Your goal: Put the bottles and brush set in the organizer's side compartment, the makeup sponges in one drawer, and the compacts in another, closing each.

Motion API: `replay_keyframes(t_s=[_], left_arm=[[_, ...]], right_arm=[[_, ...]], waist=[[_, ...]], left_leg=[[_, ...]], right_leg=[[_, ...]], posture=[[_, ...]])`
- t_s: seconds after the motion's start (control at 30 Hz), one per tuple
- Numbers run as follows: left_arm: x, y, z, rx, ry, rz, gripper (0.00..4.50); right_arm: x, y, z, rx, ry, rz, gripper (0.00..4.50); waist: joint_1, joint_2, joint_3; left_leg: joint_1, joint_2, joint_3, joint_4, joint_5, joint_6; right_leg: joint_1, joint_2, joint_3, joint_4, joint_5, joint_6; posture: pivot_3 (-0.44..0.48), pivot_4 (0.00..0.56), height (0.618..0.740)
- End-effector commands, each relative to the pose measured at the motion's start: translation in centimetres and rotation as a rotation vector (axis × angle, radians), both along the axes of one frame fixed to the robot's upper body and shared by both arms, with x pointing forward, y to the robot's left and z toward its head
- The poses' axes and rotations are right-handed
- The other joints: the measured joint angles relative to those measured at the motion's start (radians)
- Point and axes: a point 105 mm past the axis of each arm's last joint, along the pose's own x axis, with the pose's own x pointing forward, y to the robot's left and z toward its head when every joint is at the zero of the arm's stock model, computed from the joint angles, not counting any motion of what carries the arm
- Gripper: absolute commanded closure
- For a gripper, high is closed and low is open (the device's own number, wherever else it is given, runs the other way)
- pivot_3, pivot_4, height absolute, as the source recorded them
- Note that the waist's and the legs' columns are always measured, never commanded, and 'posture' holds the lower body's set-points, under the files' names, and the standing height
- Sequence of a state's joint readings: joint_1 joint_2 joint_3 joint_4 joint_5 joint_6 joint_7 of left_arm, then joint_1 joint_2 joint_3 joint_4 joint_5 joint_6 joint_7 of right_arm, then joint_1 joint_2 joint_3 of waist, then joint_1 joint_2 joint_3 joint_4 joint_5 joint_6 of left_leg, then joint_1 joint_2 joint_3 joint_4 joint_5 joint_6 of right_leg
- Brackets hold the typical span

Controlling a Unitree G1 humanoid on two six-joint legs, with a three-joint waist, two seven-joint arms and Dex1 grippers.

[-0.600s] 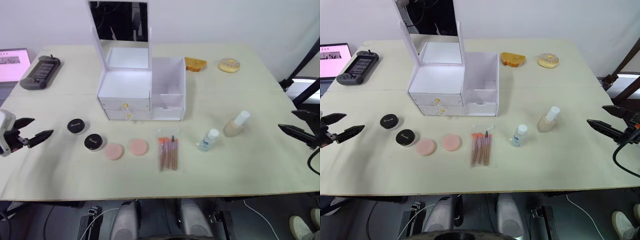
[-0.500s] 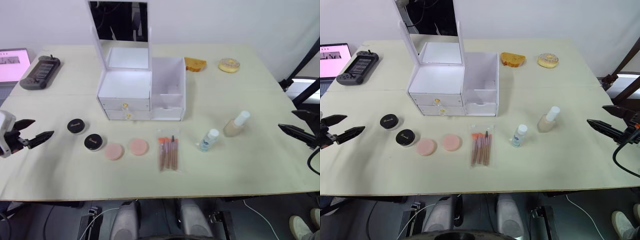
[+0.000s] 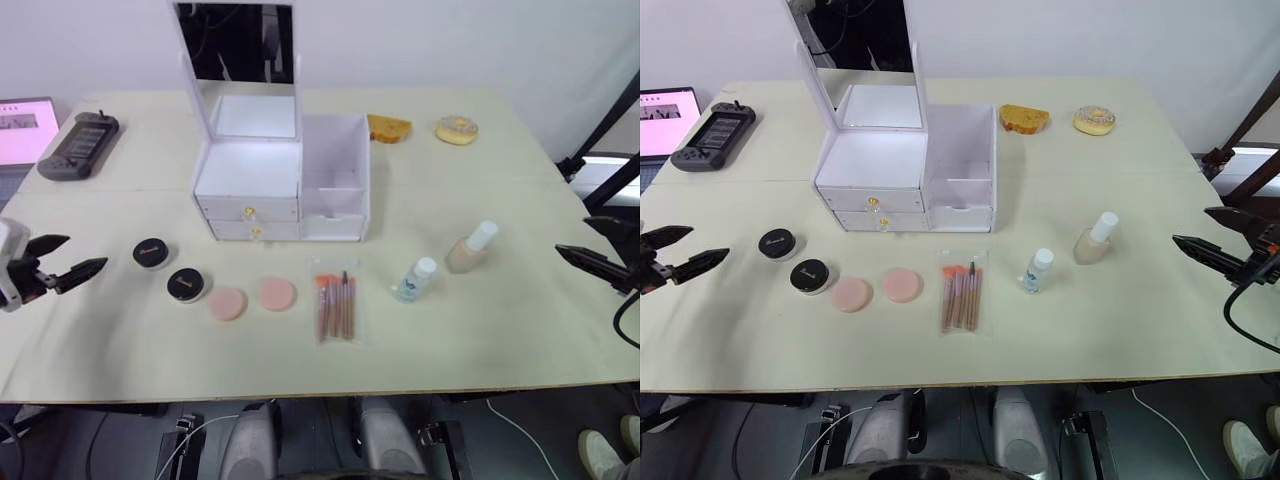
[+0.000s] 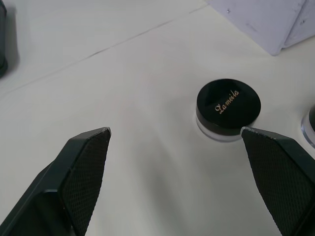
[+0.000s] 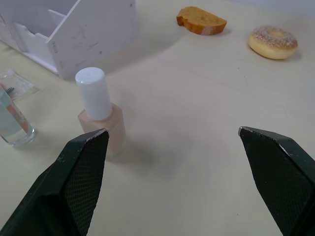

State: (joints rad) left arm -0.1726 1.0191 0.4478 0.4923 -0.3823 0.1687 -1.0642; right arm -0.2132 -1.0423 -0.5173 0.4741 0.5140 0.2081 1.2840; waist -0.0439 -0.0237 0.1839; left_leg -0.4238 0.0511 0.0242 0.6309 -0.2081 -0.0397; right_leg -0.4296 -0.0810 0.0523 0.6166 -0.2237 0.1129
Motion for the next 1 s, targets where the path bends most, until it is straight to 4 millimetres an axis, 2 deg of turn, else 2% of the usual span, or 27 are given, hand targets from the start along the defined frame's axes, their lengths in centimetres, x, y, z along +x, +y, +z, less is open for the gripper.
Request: replay_keyframes(t_s=[0.03, 0.23, 0.33, 0.4, 0.53, 0.6, 0.73, 0.77, 0.87, 1.0], left_arm=[[0.0, 0.4, 1.5, 0.022, -0.051, 0.006, 0.03], [0.1, -0.1, 1.9, 0.016, -0.055, -0.007, 0.03], [0.2, -2.0, 2.7, -0.007, -0.067, -0.068, 0.03], [0.7, -4.3, 3.9, -0.040, -0.085, -0.145, 0.03], [1.6, -9.7, 6.2, -0.076, -0.088, -0.350, 0.03], [2.0, -12.0, 7.0, -0.083, -0.105, -0.432, 0.03], [2.6, -16.1, 7.4, -0.103, -0.130, -0.548, 0.03], [2.7, -18.3, 7.7, -0.141, -0.134, -0.612, 0.03], [2.8, -22.8, 8.1, -0.250, -0.122, -0.753, 0.03], [3.3, -26.9, 7.5, -0.299, -0.088, -0.870, 0.03]], right_arm=[[0.2, 0.4, 1.4, -0.012, -0.047, 0.015, 0.00], [0.2, 0.9, 2.0, -0.029, -0.061, 0.022, 0.00], [0.2, 1.7, 2.6, -0.025, -0.078, 0.029, 0.00], [0.3, 2.4, 3.0, -0.042, -0.056, 0.045, 0.00], [0.7, 3.9, 6.1, -0.060, -0.082, 0.085, 0.00], [0.4, 4.5, 6.8, -0.095, -0.068, 0.091, 0.00], [-1.1, 6.4, 7.1, -0.135, -0.026, 0.149, 0.00], [-1.9, 7.6, 7.4, -0.128, -0.026, 0.180, 0.00], [-3.5, 10.3, 7.6, -0.140, -0.018, 0.236, 0.00], [-5.2, 12.6, 7.4, -0.161, -0.011, 0.247, 0.00]], waist=[[0.000, 0.000, 0.000], [0.000, 0.000, 0.000], [0.000, 0.000, 0.000], [0.001, 0.000, 0.000], [0.007, 0.000, 0.000], [0.006, 0.001, 0.000], [0.009, 0.000, 0.000], [0.008, 0.000, 0.000], [0.019, 0.000, 0.000], [0.030, -0.001, 0.000]], left_leg=[[0.000, 0.000, 0.000, 0.000, 0.000, 0.000], [0.000, 0.000, 0.000, 0.000, 0.000, 0.000], [0.000, 0.000, 0.000, 0.000, 0.000, 0.000], [0.000, 0.000, 0.000, 0.000, 0.000, 0.000], [0.000, 0.000, 0.000, 0.002, 0.000, 0.000], [0.000, 0.000, 0.000, 0.003, 0.000, 0.000], [0.000, 0.000, -0.001, 0.001, 0.000, 0.000], [0.000, 0.000, -0.001, 0.001, 0.000, 0.000], [-0.001, 0.000, -0.002, 0.002, 0.000, 0.000], [-0.001, -0.001, -0.003, 0.006, 0.000, 0.000]], right_leg=[[0.000, 0.000, 0.000, 0.000, 0.000, 0.000], [0.000, 0.000, 0.000, 0.000, 0.000, 0.000], [0.000, 0.000, 0.000, 0.000, 0.000, 0.000], [0.000, 0.000, 0.000, 0.000, 0.000, 0.000], [0.001, 0.000, 0.000, 0.001, 0.000, 0.000], [0.001, 0.000, 0.000, 0.002, 0.000, 0.000], [0.001, 0.001, 0.000, 0.002, -0.001, 0.002], [0.001, 0.001, 0.000, 0.002, -0.002, 0.003], [0.001, 0.001, 0.000, 0.003, -0.001, 0.005], [0.003, 0.002, 0.000, 0.003, 0.000, 0.007]], posture=[[0.000, 0.150, 0.738], [0.000, 0.150, 0.738], [0.000, 0.150, 0.738], [0.000, 0.150, 0.738], [0.000, 0.150, 0.738], [0.000, 0.150, 0.738], [0.000, 0.150, 0.738], [0.000, 0.150, 0.738], [0.000, 0.150, 0.738], [0.000, 0.150, 0.738]])
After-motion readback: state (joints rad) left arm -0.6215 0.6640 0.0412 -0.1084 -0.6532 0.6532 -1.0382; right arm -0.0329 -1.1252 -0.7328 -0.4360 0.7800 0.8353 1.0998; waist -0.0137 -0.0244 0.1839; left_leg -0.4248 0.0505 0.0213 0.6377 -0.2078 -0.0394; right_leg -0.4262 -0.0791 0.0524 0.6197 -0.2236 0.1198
